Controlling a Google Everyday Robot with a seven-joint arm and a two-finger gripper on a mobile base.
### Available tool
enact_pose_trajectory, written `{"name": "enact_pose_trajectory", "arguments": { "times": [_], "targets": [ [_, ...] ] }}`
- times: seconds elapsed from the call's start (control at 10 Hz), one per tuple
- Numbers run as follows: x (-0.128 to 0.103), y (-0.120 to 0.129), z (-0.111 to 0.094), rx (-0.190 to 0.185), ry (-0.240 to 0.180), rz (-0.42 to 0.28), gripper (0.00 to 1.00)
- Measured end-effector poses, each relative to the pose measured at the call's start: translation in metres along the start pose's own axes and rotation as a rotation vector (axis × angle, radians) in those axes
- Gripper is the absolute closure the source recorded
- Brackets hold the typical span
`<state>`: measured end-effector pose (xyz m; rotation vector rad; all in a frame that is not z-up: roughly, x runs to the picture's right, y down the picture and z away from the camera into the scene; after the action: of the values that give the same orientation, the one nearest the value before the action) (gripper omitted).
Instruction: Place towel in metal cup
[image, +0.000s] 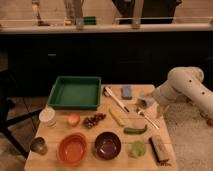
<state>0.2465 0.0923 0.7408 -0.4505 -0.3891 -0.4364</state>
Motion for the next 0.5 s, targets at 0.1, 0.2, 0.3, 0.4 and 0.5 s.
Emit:
{"name": "enact_pose_trajectory", "arguments": {
  "times": [0.1,0.2,0.3,0.4,0.5],
  "targets": [
    [0.002,0.000,0.002,0.002,0.016,-0.004,0.20],
    [0.005,-0.001,0.006,0.004,0.046,-0.007,0.20],
    [0.008,-0.004,0.015,0.008,0.075,-0.013,0.20],
    [0.011,-0.007,0.025,0.014,0.099,-0.023,0.20],
    [0.015,-0.011,0.030,0.021,0.117,-0.029,0.20]
  ]
}}
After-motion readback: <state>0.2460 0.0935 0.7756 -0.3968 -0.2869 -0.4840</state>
